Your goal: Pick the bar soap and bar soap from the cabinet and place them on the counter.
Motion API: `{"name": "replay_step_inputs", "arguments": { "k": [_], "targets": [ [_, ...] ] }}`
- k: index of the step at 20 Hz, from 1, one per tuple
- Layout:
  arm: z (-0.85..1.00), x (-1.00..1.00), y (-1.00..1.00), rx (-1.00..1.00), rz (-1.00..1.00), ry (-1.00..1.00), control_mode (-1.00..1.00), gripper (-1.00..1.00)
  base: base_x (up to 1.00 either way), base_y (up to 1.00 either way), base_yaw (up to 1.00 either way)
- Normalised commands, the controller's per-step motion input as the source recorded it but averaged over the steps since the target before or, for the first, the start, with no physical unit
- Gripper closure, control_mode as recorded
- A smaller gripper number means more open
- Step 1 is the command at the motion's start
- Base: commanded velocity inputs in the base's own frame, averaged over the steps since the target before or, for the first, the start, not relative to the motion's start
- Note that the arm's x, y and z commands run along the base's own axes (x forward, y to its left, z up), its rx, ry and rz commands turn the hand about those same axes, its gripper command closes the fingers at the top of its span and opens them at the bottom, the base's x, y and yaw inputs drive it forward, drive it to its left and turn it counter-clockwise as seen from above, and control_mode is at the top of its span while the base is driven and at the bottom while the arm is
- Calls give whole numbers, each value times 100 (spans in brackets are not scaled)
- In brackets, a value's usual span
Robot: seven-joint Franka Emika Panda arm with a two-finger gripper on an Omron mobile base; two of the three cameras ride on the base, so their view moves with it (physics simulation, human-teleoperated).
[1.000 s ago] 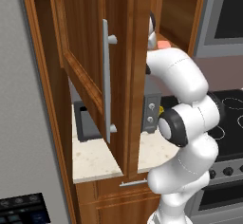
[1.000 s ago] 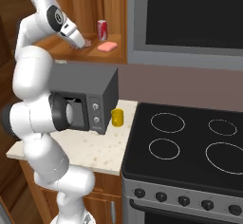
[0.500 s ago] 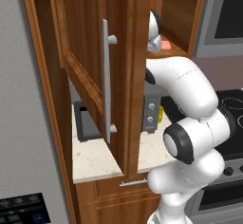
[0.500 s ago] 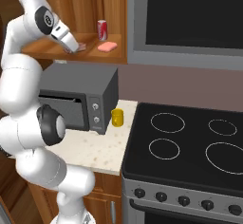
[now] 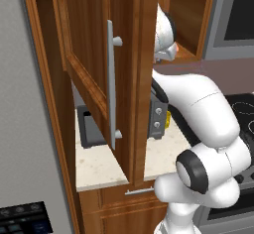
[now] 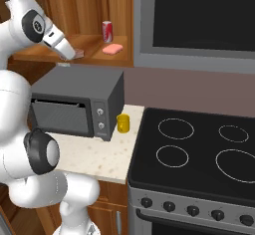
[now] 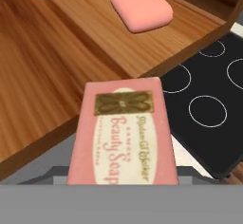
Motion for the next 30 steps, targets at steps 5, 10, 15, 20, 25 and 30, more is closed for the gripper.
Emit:
{"name": "replay_step_inputs", "arguments": {
  "k": [5, 10, 15, 20, 25, 30],
  "targets": [
    [2, -59, 0, 0, 3, 0, -100, 100, 0, 0, 0],
    [1, -59, 0, 0, 2, 3, -100, 100, 0, 0, 0],
    [0, -59, 0, 0, 3, 7, -100, 100, 0, 0, 0],
    [0, -59, 0, 0, 3, 9, -100, 100, 0, 0, 0],
    [-7, -57, 0, 0, 3, 11, -100, 100, 0, 0, 0],
    [-28, -42, 0, 1, 6, 7, -100, 100, 0, 0, 0]
  ]
}}
